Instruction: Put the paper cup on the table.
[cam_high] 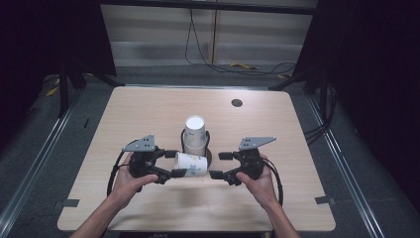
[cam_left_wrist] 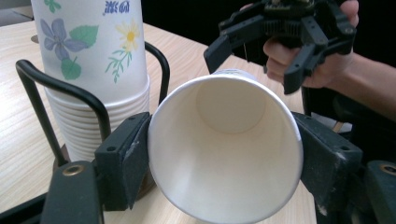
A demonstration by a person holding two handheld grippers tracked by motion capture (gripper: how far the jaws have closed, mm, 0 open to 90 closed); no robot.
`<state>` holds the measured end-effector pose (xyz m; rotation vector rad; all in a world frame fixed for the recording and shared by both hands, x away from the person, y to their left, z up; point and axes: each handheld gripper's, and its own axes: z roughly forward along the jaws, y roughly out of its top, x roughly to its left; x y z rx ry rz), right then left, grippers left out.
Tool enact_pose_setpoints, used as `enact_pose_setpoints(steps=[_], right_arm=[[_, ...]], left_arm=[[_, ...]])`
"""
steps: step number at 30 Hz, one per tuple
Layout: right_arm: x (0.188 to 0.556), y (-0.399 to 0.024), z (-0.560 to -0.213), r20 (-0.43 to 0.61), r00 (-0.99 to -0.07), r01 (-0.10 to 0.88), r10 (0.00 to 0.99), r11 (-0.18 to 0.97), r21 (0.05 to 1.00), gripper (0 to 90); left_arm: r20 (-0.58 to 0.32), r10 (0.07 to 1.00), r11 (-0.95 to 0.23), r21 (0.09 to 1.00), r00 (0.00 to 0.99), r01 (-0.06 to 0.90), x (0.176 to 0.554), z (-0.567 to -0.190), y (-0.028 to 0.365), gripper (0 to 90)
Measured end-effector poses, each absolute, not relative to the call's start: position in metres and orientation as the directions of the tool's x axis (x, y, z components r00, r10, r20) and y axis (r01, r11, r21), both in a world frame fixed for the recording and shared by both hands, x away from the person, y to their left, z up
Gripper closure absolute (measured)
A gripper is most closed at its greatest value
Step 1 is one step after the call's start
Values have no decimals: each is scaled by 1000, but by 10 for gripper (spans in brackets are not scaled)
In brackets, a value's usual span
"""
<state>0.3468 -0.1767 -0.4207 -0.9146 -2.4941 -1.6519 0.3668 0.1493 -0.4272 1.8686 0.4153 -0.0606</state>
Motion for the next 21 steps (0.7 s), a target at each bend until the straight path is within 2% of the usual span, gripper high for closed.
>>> enact_pose_setpoints(steps=[3, 10, 21], right_arm=[[345, -180, -421, 294, -812, 471, 504, 270, 840, 135], [338, -192, -417, 264, -745, 482, 612, 221, 848, 149], [340, -194, -416, 249, -715, 487, 653, 211, 847, 152]], left_arm=[[-232, 261, -296, 905, 937, 306, 366, -427, 152, 254], [-225, 297, -328, 889, 928, 321, 364, -426, 165, 253], [-188, 356, -391, 860, 915, 329, 362, -429, 189, 251]])
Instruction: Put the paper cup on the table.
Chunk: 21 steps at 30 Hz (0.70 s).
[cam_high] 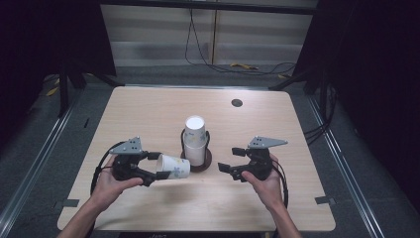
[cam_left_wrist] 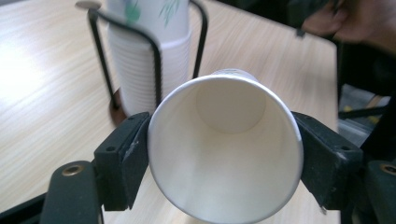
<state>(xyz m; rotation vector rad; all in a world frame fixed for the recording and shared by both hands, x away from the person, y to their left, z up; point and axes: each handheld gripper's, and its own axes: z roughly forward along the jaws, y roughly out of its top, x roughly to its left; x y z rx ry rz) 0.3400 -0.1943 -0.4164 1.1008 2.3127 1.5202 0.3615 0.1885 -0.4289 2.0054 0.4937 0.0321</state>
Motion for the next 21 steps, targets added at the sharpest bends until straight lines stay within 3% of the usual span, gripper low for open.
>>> enact_pose_setpoints(steps=[7, 21], right_arm=[[331, -197, -421, 209, -700, 481, 683, 235, 845, 140], [330, -204, -427, 224, -673, 503, 705, 214, 837, 145]], left_arm=[[-196, 421, -393, 840, 886, 373, 368, -432, 209, 251], [-178, 522, -431, 789, 834, 439, 387, -430, 216, 247]])
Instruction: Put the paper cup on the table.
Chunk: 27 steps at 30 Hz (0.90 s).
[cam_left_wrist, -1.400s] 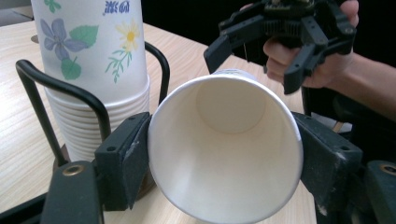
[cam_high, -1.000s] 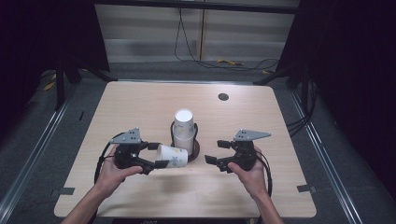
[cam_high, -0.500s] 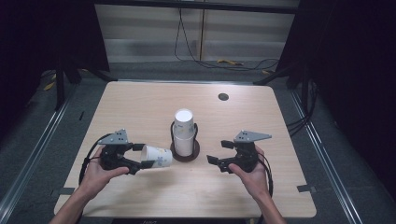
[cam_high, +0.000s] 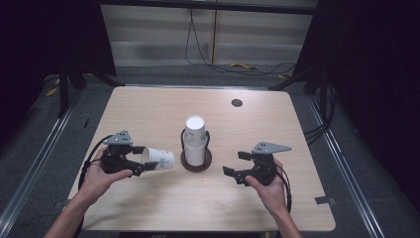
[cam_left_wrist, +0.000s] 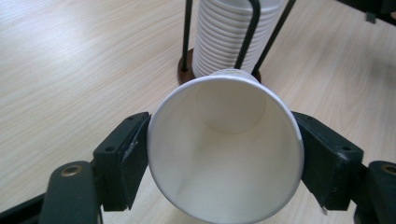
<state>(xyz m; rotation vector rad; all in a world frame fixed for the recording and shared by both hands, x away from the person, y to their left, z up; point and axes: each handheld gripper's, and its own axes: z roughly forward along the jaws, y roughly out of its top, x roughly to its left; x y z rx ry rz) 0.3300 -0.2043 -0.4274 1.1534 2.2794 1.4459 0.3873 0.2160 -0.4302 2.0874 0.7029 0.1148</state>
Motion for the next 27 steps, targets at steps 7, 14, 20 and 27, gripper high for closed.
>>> enact_pose_setpoints(steps=[7, 14, 20, 27], right_arm=[[331, -204, -428, 225, -673, 505, 705, 216, 836, 147], [329, -206, -427, 226, -671, 503, 706, 209, 839, 153], [329, -205, -427, 227, -671, 503, 706, 208, 839, 152], [329, -207, -426, 227, -668, 502, 708, 204, 840, 152]], left_arm=[[-137, 551, -489, 747, 823, 451, 402, -424, 210, 249], [-133, 558, -531, 701, 819, 476, 413, -418, 207, 250], [-111, 572, -563, 667, 812, 488, 423, -412, 199, 250], [-76, 579, -608, 623, 812, 493, 435, -407, 191, 248]])
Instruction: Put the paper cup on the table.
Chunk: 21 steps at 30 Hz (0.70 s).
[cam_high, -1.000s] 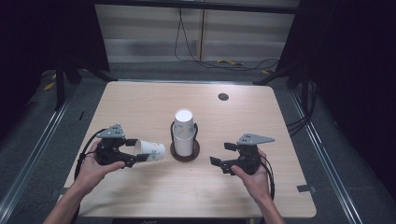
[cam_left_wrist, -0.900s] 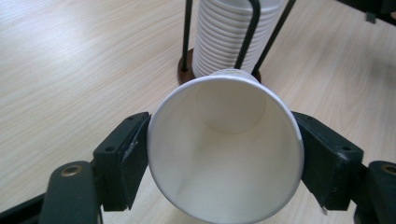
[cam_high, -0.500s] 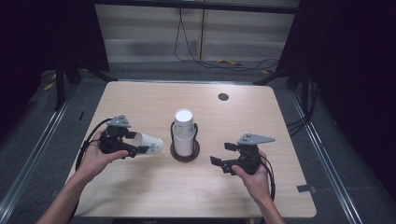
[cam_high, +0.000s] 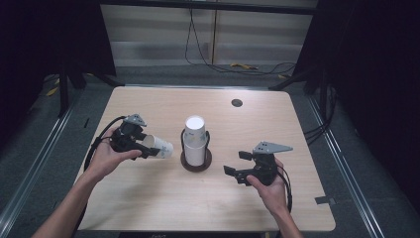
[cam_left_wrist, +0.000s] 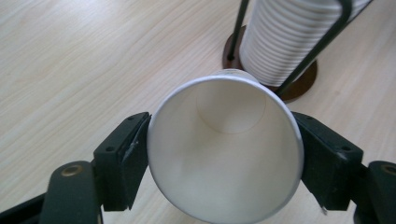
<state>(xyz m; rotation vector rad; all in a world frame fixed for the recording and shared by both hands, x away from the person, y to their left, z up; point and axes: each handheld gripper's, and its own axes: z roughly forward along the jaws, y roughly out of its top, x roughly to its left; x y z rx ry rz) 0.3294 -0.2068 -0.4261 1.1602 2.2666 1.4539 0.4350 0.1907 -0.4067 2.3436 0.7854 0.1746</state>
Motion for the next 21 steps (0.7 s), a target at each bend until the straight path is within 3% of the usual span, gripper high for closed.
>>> enact_pose_setpoints(steps=[21], right_arm=[[329, -210, -426, 226, -665, 502, 712, 202, 841, 151]], left_arm=[[-24, 584, -708, 474, 812, 523, 472, -410, 170, 244]])
